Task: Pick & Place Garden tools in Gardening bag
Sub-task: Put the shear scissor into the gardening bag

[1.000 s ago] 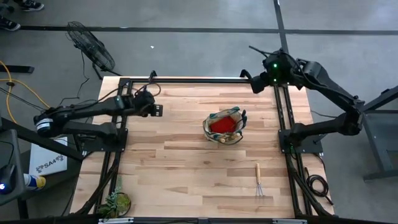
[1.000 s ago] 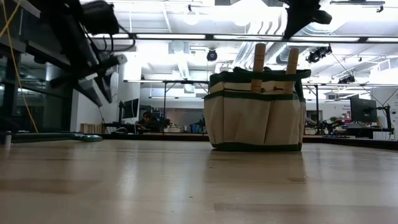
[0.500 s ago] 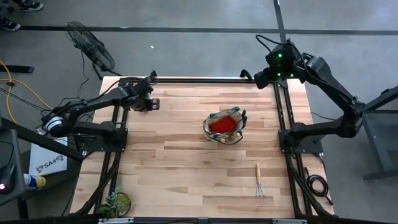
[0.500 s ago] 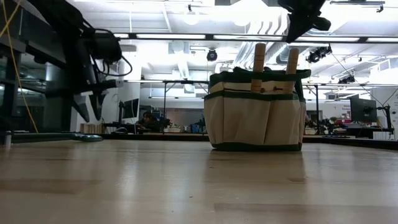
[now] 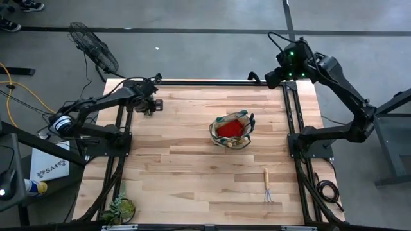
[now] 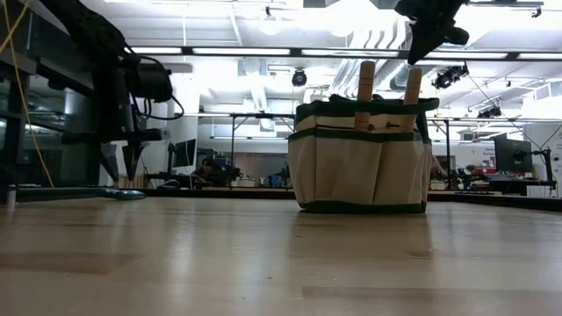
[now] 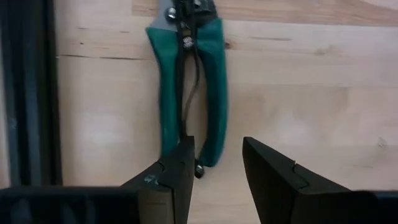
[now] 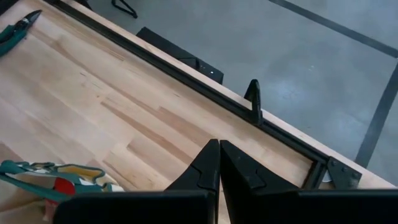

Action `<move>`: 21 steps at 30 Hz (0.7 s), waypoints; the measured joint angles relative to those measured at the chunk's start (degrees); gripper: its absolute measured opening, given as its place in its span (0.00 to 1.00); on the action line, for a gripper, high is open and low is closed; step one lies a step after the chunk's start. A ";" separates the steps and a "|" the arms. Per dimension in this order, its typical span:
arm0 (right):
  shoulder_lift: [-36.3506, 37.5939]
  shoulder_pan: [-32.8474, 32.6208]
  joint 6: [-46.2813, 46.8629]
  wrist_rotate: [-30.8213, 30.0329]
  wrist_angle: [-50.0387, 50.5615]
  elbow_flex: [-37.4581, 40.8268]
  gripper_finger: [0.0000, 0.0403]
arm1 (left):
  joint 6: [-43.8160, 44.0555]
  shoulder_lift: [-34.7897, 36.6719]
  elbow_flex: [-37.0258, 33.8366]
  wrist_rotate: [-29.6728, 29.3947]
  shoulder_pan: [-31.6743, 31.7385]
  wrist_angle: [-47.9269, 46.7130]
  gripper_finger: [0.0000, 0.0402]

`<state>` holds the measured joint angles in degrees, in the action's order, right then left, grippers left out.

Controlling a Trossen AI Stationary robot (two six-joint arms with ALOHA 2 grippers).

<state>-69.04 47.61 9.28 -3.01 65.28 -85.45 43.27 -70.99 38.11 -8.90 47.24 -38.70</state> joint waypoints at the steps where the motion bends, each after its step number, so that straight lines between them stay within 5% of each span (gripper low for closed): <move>1: 0.00 0.24 -0.20 0.52 0.00 0.00 0.01 | 0.01 -0.34 0.00 -0.68 0.01 0.13 0.33; 21: -0.02 1.69 -2.06 0.64 0.00 0.00 0.01 | -5.28 -4.37 0.00 -6.90 0.02 -5.29 0.33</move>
<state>-69.06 49.30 7.23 -2.37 65.28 -85.45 37.99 -75.36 38.11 -15.80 47.27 -43.99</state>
